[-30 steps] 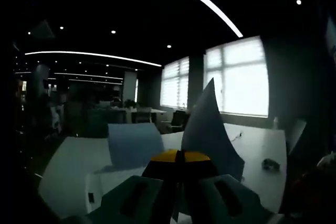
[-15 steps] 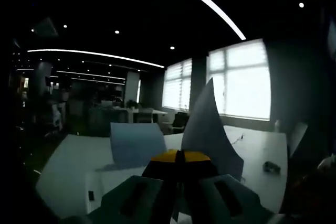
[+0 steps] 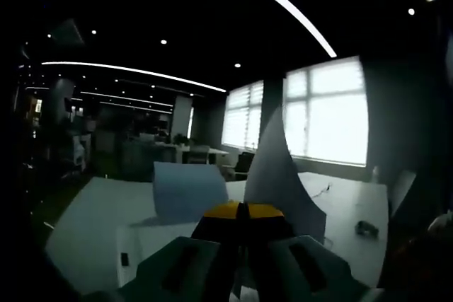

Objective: Remove the paper from the printer output slot and place it on top of the printer

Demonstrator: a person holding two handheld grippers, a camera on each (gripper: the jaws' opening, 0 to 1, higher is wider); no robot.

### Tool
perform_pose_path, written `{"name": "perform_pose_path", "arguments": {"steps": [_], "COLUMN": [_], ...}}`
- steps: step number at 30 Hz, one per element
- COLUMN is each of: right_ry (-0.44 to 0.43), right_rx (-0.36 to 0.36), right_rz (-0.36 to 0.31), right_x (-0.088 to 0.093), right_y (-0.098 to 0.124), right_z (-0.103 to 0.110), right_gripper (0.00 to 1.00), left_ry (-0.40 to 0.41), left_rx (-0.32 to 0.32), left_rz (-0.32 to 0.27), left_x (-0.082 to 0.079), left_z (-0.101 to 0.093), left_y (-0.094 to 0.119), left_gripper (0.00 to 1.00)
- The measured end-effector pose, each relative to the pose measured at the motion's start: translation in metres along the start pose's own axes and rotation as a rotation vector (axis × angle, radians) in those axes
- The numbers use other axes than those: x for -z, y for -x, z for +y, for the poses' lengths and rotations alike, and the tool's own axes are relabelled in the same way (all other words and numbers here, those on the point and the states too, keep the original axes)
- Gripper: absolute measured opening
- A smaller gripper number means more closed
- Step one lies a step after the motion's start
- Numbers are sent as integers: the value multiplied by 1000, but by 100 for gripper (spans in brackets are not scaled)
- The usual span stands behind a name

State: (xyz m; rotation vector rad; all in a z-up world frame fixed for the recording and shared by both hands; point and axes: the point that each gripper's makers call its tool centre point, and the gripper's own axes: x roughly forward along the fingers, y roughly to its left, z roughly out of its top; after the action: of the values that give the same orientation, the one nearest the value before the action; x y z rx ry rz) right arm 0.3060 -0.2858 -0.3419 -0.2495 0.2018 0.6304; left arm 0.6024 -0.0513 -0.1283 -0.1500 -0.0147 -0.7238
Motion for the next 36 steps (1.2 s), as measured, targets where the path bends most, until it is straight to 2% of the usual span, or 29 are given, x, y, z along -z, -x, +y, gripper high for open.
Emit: {"name": "perform_pose_path", "arguments": {"steps": [19, 30, 36], "right_ry": [-3, -5, -6], "right_rx": [-7, -5, -8], "right_rz": [0, 3, 3], "right_x": [1, 3, 3], "right_y": [-2, -2, -2], "right_z": [2, 2, 2], "right_gripper": [71, 71, 71], "left_ry": [25, 65, 125], "left_rx": [-22, -23, -16], "left_rz": [-13, -26, -49], "left_x": [0, 0, -5], "left_z": [7, 10, 11], "left_y": [3, 2, -1], "left_gripper": [5, 5, 5]}}
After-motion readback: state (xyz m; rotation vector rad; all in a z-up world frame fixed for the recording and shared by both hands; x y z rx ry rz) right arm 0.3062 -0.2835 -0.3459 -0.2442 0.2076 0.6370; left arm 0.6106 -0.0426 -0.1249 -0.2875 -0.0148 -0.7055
